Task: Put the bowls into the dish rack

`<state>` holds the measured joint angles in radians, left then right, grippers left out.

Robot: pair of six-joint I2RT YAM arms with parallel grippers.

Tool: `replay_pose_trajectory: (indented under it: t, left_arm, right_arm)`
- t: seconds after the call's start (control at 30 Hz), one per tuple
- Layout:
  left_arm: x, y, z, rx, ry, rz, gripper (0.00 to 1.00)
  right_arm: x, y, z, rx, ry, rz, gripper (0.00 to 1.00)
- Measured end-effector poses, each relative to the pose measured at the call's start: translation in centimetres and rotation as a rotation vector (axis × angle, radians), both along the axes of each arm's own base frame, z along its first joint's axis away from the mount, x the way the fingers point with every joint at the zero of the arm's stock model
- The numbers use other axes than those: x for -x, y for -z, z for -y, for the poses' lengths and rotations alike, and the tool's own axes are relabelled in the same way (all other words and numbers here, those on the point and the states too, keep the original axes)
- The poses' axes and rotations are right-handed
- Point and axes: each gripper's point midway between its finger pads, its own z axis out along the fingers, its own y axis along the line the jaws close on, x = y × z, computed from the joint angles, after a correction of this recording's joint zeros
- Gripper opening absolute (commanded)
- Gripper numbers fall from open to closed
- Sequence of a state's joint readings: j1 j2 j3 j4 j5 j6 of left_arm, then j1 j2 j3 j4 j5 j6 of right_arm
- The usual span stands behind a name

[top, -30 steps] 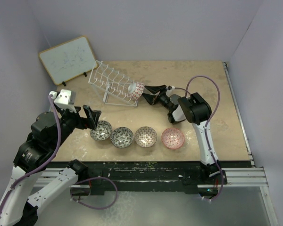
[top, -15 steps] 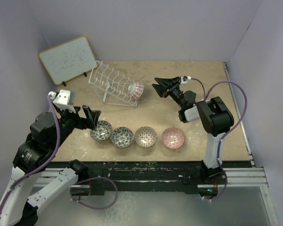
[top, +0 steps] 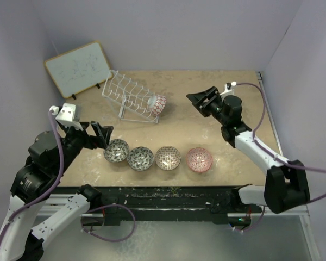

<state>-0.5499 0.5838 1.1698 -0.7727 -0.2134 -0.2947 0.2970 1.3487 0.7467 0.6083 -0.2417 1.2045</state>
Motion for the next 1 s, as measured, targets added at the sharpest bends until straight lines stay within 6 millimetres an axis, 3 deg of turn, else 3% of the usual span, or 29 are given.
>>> replay_pose_trajectory:
  t: [0.13,0.27,0.33,0.53,0.67,0.8,1.0]
  left_arm:
    - [0.2,-0.1,-0.1,0.004,0.0,0.007,0.99]
    - [0.2,0.0,-0.1,0.005,0.003,0.007,0.99]
    - [0.2,0.2,0.0,0.003,0.008,0.004,0.99]
    - [0.1,0.5,0.2,-0.002,0.014,-0.002,0.99]
    - [0.1,0.5,0.2,-0.007,0.018,0.002,0.99]
    - [0.1,0.4,0.2,-0.013,0.023,0.006,0.99]
    - [0.1,0.3,0.4,-0.012,0.033,0.013,0.99]
  right_arm:
    - [0.6,-0.5,2.3,0.195,0.076,-0.052,0.6]
    - [2.9,1.4,4.3,0.386,0.137,-0.174,0.59]
    - [4.7,2.5,4.2,0.481,0.132,-0.243,0.59]
    - [9.9,4.5,1.6,0.71,0.029,-0.359,0.58]
    - [12.3,7.3,2.7,0.852,0.015,-0.471,0.51]
    - [13.1,9.2,3.9,0.927,0.018,-0.544,0.5]
    - [13.5,13.1,3.4,1.007,-0.015,-0.634,0.5]
